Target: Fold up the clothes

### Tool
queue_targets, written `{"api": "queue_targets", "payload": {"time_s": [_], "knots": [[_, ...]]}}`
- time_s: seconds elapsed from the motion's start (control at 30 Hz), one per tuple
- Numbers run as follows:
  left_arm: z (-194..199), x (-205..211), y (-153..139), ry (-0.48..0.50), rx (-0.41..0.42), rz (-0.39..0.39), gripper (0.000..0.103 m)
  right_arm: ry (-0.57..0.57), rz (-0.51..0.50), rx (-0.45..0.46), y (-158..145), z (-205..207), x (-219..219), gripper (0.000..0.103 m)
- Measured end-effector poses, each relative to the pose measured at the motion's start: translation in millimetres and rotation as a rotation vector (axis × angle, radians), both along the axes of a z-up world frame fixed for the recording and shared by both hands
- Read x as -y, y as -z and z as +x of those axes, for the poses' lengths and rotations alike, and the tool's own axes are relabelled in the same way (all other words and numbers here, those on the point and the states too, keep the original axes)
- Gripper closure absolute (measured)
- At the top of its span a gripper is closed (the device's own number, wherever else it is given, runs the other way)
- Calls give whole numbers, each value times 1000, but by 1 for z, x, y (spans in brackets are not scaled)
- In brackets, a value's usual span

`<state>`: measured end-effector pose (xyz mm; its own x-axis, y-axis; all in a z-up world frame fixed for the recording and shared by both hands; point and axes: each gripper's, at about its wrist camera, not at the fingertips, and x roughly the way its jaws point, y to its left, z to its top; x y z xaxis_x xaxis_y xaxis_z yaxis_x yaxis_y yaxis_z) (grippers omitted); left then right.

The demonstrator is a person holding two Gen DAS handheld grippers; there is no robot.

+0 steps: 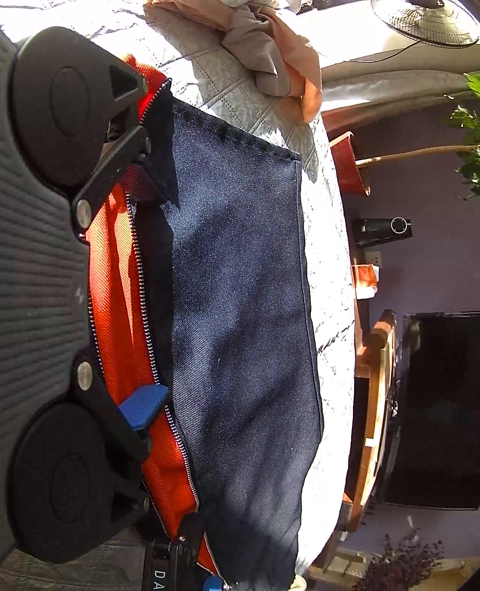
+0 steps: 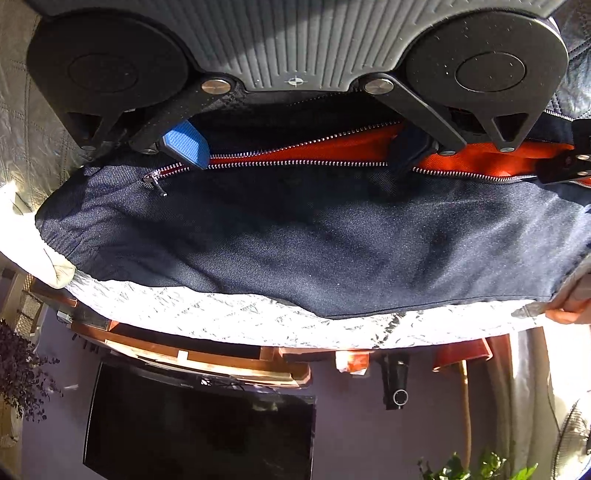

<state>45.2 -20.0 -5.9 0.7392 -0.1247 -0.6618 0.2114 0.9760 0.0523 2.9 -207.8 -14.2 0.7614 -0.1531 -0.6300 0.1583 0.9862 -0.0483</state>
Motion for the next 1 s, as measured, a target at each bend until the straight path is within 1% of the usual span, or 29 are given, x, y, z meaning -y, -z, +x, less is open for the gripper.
{"api": "queue_targets", "payload": {"time_s": [0.07,0.13,1.0], "knots": [[-1,-2,1,-3,7,-2,0,0,1,0,0,0,0,0],[-4,-3,3,-4,33,-15,0,0,1,0,0,0,0,0],[-7,-3,4,-2,34,-14,0,0,1,0,0,0,0,0]]}}
